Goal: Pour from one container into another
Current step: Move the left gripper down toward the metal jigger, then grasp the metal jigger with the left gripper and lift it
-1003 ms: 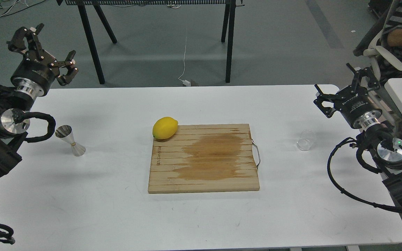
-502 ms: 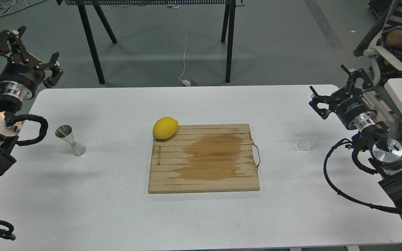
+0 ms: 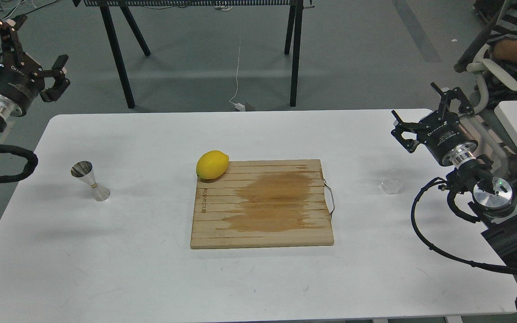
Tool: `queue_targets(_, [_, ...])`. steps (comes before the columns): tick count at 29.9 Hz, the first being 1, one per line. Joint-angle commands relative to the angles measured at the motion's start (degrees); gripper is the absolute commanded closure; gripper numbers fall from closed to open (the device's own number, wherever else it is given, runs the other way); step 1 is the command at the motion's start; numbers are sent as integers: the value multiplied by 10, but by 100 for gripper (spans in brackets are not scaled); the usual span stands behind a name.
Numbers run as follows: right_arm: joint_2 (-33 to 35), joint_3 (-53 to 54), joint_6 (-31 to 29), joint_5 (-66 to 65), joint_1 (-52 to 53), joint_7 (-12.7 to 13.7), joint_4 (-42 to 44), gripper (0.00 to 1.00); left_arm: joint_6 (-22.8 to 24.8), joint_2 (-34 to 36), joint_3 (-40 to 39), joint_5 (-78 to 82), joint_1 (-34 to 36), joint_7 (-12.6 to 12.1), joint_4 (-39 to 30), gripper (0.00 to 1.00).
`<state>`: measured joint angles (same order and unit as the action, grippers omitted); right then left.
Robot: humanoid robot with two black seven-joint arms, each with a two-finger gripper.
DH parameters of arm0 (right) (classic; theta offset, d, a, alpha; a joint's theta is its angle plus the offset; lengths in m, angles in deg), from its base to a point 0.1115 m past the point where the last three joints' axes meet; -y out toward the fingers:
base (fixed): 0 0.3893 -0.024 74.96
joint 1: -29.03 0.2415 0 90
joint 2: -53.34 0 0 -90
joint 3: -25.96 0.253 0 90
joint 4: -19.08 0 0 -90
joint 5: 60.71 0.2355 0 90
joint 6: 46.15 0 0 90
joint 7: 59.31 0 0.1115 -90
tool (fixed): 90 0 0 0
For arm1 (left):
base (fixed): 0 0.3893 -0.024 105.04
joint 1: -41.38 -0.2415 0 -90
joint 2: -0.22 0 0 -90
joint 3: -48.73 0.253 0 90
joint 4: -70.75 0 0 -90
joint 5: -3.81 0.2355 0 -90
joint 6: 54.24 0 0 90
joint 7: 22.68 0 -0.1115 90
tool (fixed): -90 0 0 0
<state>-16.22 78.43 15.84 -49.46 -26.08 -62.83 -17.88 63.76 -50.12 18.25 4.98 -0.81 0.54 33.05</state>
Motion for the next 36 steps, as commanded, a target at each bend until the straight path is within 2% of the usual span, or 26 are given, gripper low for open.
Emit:
queue_targets(1, [0,-1,0,-2,0,1,0,0,0,67,20,27,-7,1,-115,0])
queue_targets(5, [-1,-1,0,-4,2,1,-2,0,-30,124,24,86,-18,2,-198,0])
queue_targets(13, [2,-2,0,-4,6,2,-4,0,-75,238,26,210,-107,4,-340,0])
queue_targets(16, [4,-14,0,-4,12,2,-4,0,-123,275,26,249,-144,7,-392,0])
queue_targets(23, [7,-25,0,-4,19,1,-3,0,-247,305,28,396,-226,5,-492,0])
queue_targets(29, [7,-25,0,-4,18,2,-2,0,-361,299,61,548,-268,-7,-501,0])
queue_targets(33, [7,-25,0,-4,18,1,0,0,-434,287,111,627,-272,-45,-488,0])
queue_targets(36, [7,-25,0,-4,18,1,0,0,-466,251,142,679,-270,-60,-459,0])
